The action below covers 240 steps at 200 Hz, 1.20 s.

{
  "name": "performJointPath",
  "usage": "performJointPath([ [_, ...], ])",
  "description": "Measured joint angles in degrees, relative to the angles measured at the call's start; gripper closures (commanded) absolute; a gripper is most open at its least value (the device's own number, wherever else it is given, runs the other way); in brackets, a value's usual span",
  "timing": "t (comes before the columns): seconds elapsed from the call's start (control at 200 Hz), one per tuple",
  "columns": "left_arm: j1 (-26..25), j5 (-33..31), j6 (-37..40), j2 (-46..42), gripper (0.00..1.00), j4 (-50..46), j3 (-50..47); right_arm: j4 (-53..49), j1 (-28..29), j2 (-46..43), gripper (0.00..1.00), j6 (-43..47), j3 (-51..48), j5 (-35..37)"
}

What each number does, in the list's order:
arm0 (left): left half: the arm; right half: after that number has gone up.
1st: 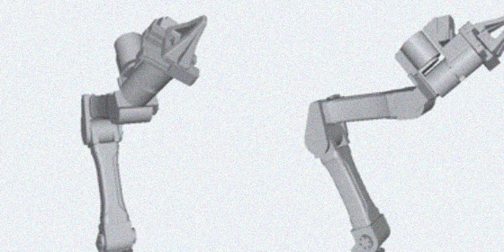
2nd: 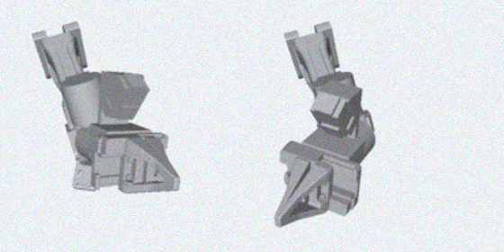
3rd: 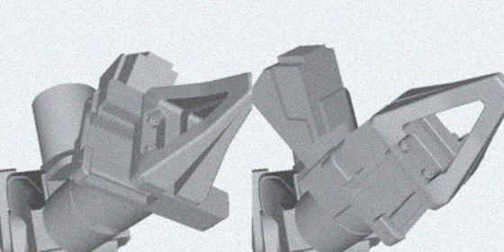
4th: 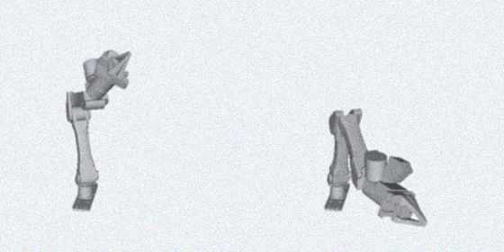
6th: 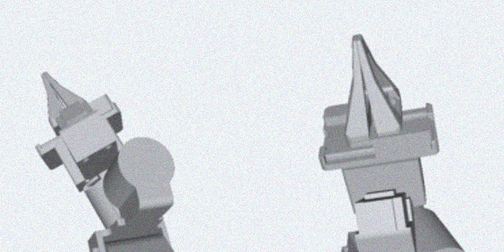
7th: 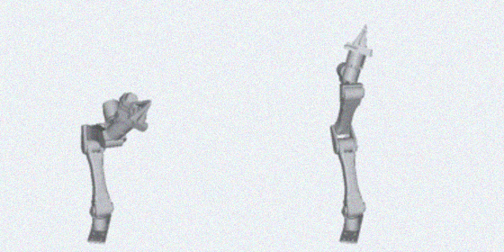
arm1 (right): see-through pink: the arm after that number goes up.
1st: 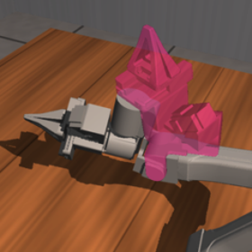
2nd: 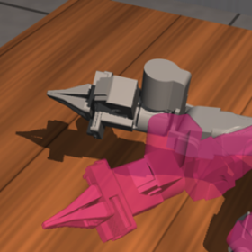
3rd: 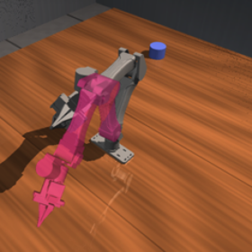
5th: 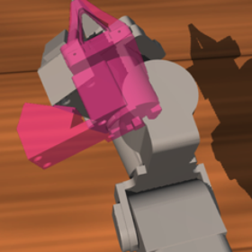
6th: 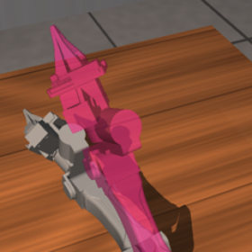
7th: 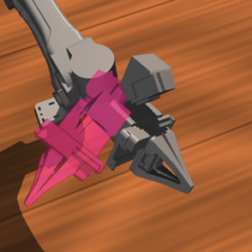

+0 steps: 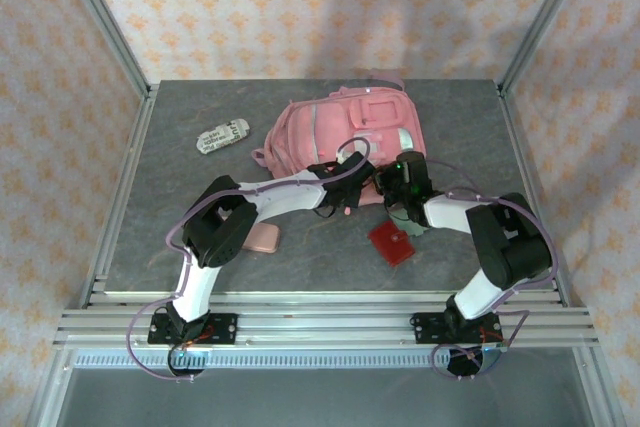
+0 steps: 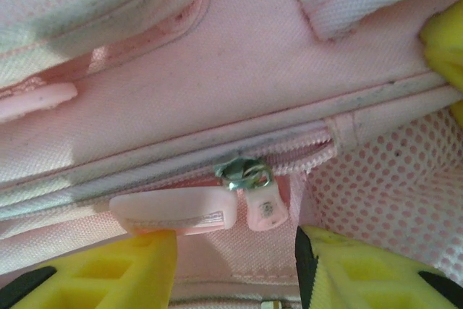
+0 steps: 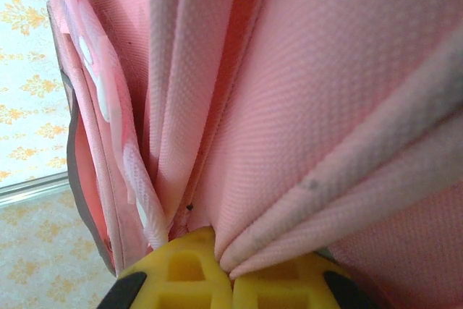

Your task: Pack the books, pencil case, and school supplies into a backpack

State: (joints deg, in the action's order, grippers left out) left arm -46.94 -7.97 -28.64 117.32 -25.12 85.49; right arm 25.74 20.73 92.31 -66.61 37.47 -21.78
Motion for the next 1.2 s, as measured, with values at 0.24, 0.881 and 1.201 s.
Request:
performJointPath([
  [0.24,0.0,-1.9,0.1,3.3,0.61,-1.2,3.9,0.9,0.5,0.0,1.0,0.2,0.0,1.0],
  [0.881,2.9,3.5,3.0,0.2,1.0,-0.3,1.7,1.6,1.2,0.0,1.0,0.7,0.0,1.9],
  [1.201,7.8,8.5,6.6,-7.9,1.0,-1.2,-1.8,0.2,1.8,-0.2,1.0,1.9,0.3,1.3],
])
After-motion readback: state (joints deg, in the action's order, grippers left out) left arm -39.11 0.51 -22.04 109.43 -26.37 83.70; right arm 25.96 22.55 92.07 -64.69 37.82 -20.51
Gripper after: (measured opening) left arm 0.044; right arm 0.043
